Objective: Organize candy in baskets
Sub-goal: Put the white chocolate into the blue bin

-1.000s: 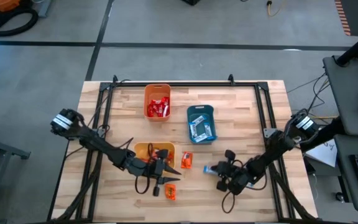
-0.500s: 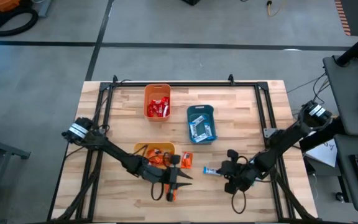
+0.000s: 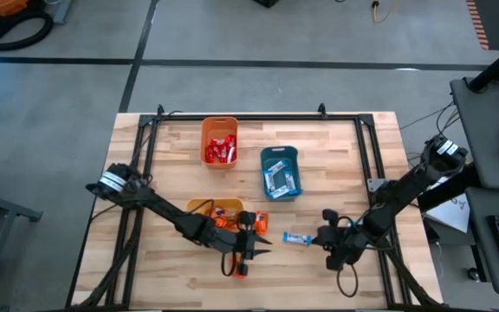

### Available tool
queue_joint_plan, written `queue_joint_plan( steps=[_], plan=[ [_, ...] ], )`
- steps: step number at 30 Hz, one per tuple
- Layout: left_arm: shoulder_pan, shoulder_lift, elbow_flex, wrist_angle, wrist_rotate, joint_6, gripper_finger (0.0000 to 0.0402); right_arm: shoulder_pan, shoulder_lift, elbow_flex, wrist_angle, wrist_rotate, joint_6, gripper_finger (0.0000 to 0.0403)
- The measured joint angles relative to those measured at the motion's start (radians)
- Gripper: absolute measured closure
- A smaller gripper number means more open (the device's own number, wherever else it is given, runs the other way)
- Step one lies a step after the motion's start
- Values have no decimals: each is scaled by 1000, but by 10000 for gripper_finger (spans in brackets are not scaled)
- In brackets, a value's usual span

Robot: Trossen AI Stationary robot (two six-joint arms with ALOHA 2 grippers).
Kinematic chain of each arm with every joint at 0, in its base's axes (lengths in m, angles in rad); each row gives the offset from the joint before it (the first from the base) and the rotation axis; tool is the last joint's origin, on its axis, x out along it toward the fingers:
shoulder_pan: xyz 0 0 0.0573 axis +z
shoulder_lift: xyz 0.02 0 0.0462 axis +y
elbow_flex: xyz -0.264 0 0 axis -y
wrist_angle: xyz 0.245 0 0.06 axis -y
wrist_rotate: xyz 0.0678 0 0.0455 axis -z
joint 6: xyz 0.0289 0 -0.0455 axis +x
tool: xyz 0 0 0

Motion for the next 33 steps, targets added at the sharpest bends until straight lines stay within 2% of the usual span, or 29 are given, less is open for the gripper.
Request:
queue_joint_plan(
  steps=[3,8,12,16,20,24,29,33],
  plan=[
    [1,26,27,-4,0,-1,326,11,0,-85,98,35,-2,394],
    [3,85,102,-18,1,20,326,11,2,-210,364,77,-42,394],
    [7,117,143,-46,3,35,326,11,2,-233,517,125,-167,393],
    [11,121,147,-49,2,35,326,10,8,-227,540,174,-243,380],
    [11,116,144,-50,0,31,326,10,43,-213,545,233,-224,336],
    [11,103,142,-49,-2,24,326,10,102,-197,551,301,-156,274],
    [11,68,141,-54,-2,33,326,10,205,-154,565,326,-130,197],
    [11,44,141,-62,-2,45,326,-2,300,-103,577,327,-128,161]
  ],
)
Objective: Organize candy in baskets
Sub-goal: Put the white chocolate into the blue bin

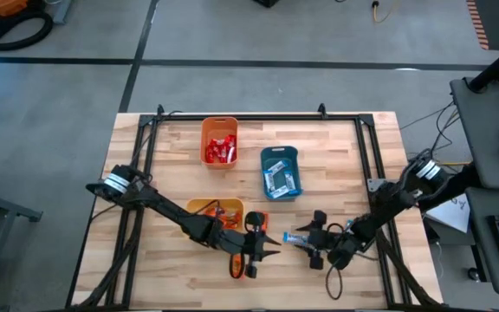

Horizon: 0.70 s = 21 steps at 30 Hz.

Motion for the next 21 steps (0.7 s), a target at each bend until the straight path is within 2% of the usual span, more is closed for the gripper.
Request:
queue_joint_plan(
  steps=[5,12,15,21],
  plan=[
    [0,-26,0,-30,-2,15,326,-25,96,46,-4,1,1,153],
    [0,-41,0,-68,-20,15,326,-38,137,46,17,-3,20,176],
    [0,-41,0,-77,-24,13,326,-44,136,36,21,-30,22,208],
    [0,-45,0,-84,-24,14,326,-58,135,25,29,-75,19,310]
  ],
)
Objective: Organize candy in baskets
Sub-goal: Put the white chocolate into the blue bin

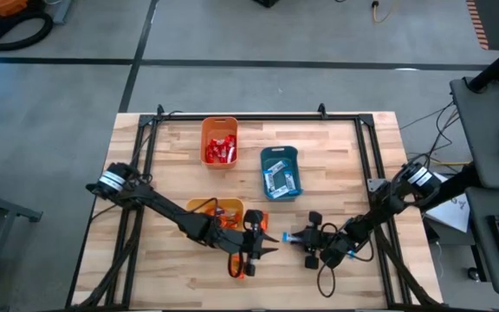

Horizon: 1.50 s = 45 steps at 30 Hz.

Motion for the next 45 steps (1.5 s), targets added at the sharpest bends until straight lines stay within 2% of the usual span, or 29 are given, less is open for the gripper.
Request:
queue_joint_plan(
  steps=[3,5,10,15,24,29,36,45],
  plan=[
    [0,-11,0,-3,0,1,326,-1,0,0,-2,5,-17,352],
    [0,-18,0,-10,-1,1,326,-3,0,-1,-3,6,-19,365],
    [0,-35,0,-38,-1,2,326,-3,-3,-2,0,5,-19,360],
    [0,-86,0,-134,-2,-6,326,-4,-44,-6,-14,-13,-31,360],
    [0,-237,0,-457,-89,-40,326,-12,-217,-7,-29,-19,-89,366],
    [0,-311,-8,-576,-114,-29,326,-46,-322,-5,-17,-11,-167,367],
    [0,-419,-123,-558,-118,20,326,-165,-433,11,-18,-25,-327,367],
    [8,-643,-322,-453,-146,24,326,-365,-468,29,-23,-68,-448,367]
  ],
)
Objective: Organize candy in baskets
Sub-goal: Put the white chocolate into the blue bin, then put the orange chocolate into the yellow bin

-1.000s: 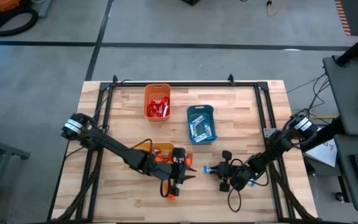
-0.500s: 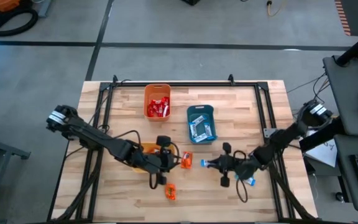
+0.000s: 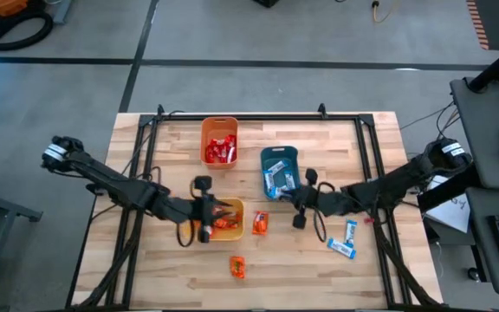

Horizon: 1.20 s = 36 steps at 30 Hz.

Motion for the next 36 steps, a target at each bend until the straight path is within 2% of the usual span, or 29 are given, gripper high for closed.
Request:
queue_joint_plan(
  steps=[8,11,14,19,36],
  plan=[
    [2,-211,-159,73,-155,-74,326,-156,-1,0,-13,1,48,367],
    [2,-259,-195,86,-209,-122,326,-194,-1,0,-17,2,80,367],
    [4,-286,-217,94,-222,-146,326,-219,-1,0,-16,2,88,367],
    [7,-294,-228,109,-223,-155,326,-232,-1,1,-16,3,101,364],
    [9,-245,-196,111,-223,-147,326,-231,0,2,-18,3,114,297]
  ],
)
